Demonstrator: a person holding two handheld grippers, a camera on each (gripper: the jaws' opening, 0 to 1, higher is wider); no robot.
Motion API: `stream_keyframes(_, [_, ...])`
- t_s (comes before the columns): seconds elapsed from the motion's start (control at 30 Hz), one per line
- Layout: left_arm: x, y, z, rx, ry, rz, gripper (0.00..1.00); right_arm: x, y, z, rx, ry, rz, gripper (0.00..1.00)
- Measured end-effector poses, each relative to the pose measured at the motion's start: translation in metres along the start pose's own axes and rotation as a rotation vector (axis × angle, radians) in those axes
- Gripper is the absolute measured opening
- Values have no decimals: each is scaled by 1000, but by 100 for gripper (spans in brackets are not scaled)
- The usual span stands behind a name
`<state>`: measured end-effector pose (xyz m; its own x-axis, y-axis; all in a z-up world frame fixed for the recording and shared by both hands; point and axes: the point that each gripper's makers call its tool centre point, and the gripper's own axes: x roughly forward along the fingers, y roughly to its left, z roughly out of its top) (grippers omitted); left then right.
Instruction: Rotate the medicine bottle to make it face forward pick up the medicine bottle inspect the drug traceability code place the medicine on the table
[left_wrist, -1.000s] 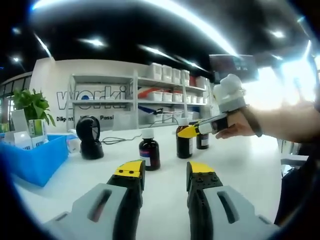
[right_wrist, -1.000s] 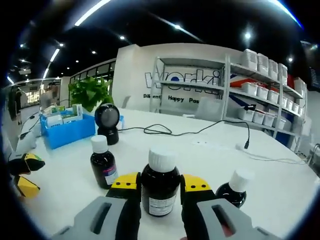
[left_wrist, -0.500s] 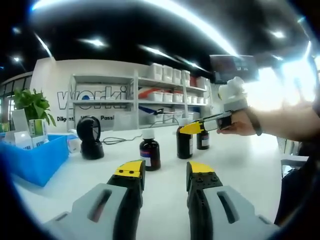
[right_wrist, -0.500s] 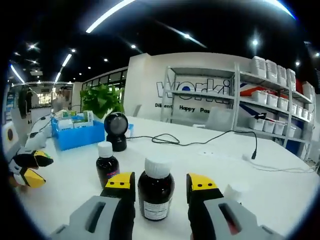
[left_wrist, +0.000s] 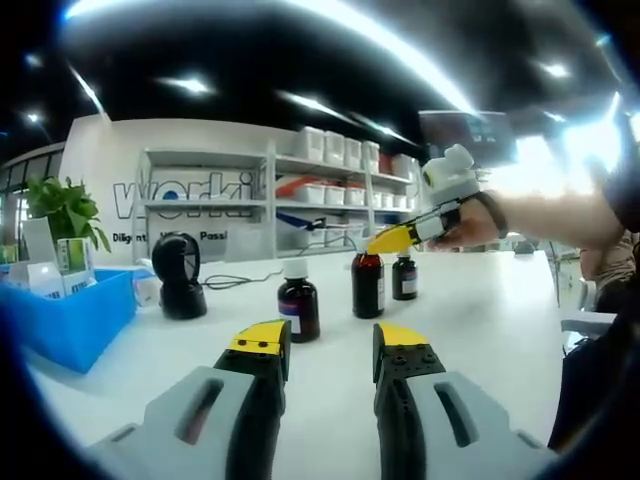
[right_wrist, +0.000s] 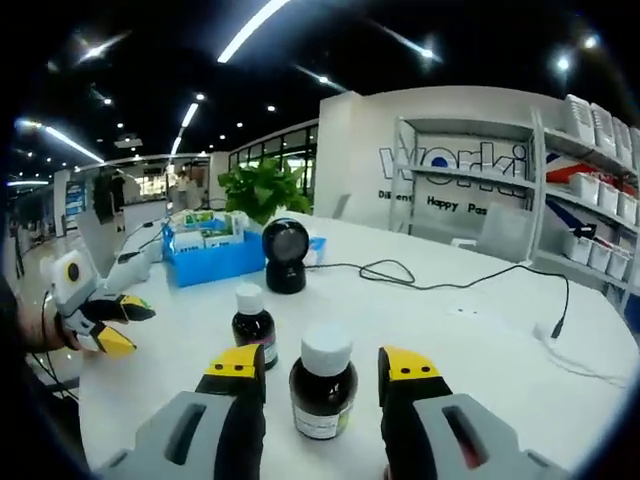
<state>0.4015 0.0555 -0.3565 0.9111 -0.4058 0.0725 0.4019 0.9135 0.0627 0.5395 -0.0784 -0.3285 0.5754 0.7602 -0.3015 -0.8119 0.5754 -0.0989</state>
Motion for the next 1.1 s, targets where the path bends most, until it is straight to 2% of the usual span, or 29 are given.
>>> stream_keyframes(0.07, [0, 0, 0, 0, 2, 0, 25, 2, 2, -4, -46, 20, 21, 40])
stream_keyframes(0.3, [0, 0, 0, -1, 0, -1, 25, 5, 12, -14, -97, 62, 63, 38])
stream_keyframes(0.43, [0, -1, 0, -2, -1, -2, 25, 7, 7, -17, -115, 84, 69, 31])
stream_keyframes(0.47, [0, -1, 0, -2, -2, -2, 25, 11, 1, -17, -113, 85, 76, 31])
stream_keyframes(0.67, [1, -1, 0, -2, -2, -4, 25, 12, 0, -22, -78, 95, 97, 27])
stream_keyframes(0.83, [0, -1, 0, 0, -1, -4, 25, 10, 3, -22, -67, 87, 73, 26])
stream_keyframes(0.97, [0, -1, 0, 2, 0, -3, 25, 11, -2, -23, -21, 92, 14, 26])
stream_keyframes(1.1, [0, 0, 0, 1, -1, 2, 25, 13, -1, -22, -33, 96, -21, 26])
